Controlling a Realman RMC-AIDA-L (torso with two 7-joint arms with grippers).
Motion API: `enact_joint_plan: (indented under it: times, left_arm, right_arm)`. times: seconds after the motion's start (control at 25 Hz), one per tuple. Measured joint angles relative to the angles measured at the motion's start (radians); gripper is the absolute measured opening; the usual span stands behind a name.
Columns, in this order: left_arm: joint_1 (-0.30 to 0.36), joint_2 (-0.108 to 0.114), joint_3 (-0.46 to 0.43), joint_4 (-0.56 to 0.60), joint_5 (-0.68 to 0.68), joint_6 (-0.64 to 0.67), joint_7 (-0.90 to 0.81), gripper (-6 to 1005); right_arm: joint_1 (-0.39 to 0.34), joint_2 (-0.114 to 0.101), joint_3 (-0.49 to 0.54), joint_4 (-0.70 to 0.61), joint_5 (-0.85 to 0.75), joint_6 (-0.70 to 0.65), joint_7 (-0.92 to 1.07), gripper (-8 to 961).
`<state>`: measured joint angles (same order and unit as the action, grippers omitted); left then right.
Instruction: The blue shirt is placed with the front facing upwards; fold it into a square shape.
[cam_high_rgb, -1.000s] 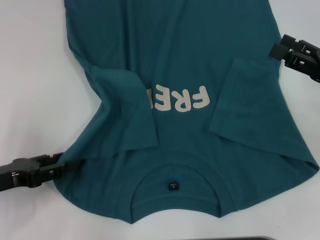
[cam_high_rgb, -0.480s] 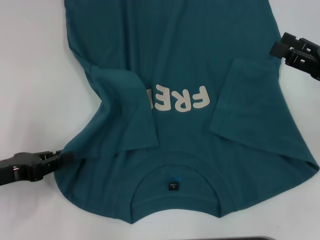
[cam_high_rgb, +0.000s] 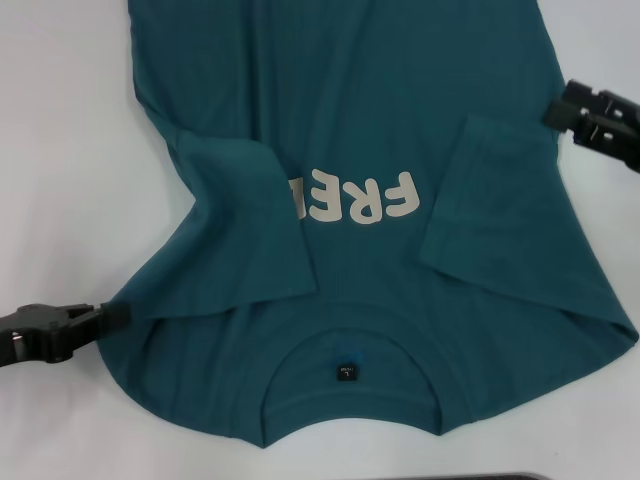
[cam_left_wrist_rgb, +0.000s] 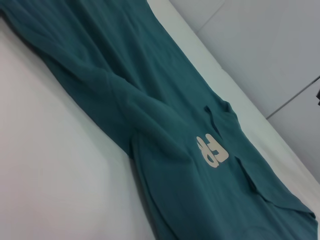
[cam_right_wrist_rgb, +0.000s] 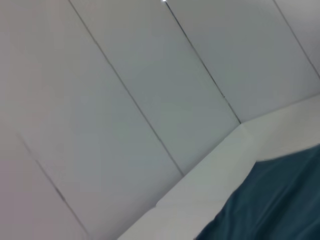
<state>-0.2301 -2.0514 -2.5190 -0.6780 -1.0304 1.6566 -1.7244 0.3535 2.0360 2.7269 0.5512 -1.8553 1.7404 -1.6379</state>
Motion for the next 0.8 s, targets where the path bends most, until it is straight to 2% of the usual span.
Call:
enact_joint_plan:
  times: [0.16, 0.4, 0.56, 0.8]
  left_arm:
    - [0.002, 0.008, -0.012, 0.0, 0.0, -0.002, -0.014, 3]
    - [-0.001, 0.015, -0.026, 0.0, 0.001, 0.005, -0.033, 4]
    - [-0.002, 0.016, -0.026, 0.0, 0.001, 0.006, -0.039, 4]
    - [-0.004, 0.014, -0.024, 0.004, 0.001, -0.002, -0.039, 4]
  right_arm:
    - [-0.02, -0.015, -0.034, 0.026, -0.041, 0.014, 0.085, 922]
    - [-0.071, -0.027, -0.032, 0.121, -0.148, 0.083, 0.284, 922]
    - [-0.126, -0.051, -0.029, 0.179, -0.167, 0.157, 0.409, 922]
    - [-0.211, -0.09, -0.028, 0.23, -0.171, 0.194, 0.562, 921]
